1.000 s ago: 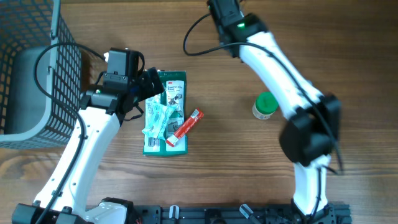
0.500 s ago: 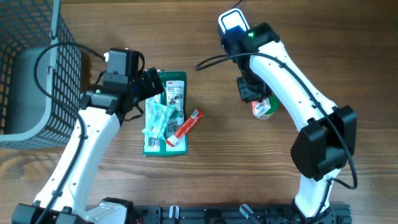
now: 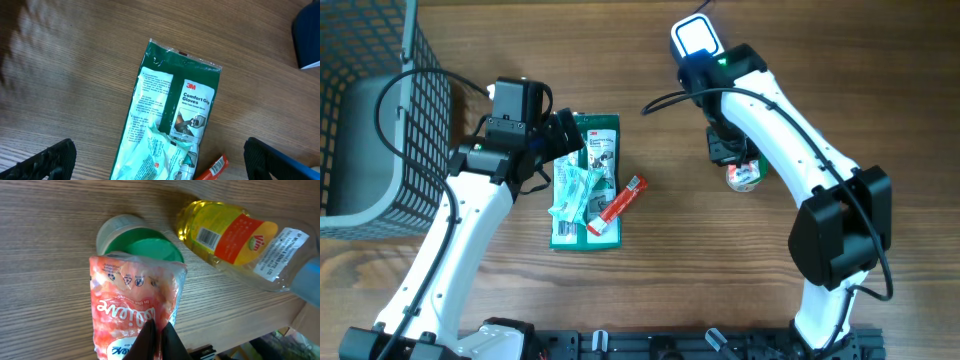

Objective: Scan the item barcode
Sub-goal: 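Lower the tissue pack onto the table beside the jar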

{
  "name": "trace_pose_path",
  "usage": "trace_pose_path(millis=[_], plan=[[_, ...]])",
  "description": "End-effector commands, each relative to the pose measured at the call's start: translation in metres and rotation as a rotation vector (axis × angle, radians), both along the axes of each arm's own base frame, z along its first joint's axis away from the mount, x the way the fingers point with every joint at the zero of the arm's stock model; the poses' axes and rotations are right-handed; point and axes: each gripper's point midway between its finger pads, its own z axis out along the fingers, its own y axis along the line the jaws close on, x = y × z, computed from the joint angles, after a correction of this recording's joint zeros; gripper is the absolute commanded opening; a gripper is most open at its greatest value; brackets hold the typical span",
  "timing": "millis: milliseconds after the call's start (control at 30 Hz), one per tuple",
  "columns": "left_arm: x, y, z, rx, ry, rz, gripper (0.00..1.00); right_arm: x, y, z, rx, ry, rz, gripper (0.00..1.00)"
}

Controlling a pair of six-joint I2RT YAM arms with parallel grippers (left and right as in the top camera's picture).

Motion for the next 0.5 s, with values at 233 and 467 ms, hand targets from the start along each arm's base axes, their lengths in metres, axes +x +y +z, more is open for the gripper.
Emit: trace_pose_path(millis=[233, 467], plan=[[0.001, 0.003, 0.002, 0.011, -0.007, 0.002, 1.0, 0.002, -0.016, -0.007, 0.015, 0.028, -0.07, 0.34], [0.001, 0.003, 0.002, 0.011, -0.007, 0.002, 1.0, 0.002, -0.001, -0.013, 0.1, 0.032, -0.096, 0.51]])
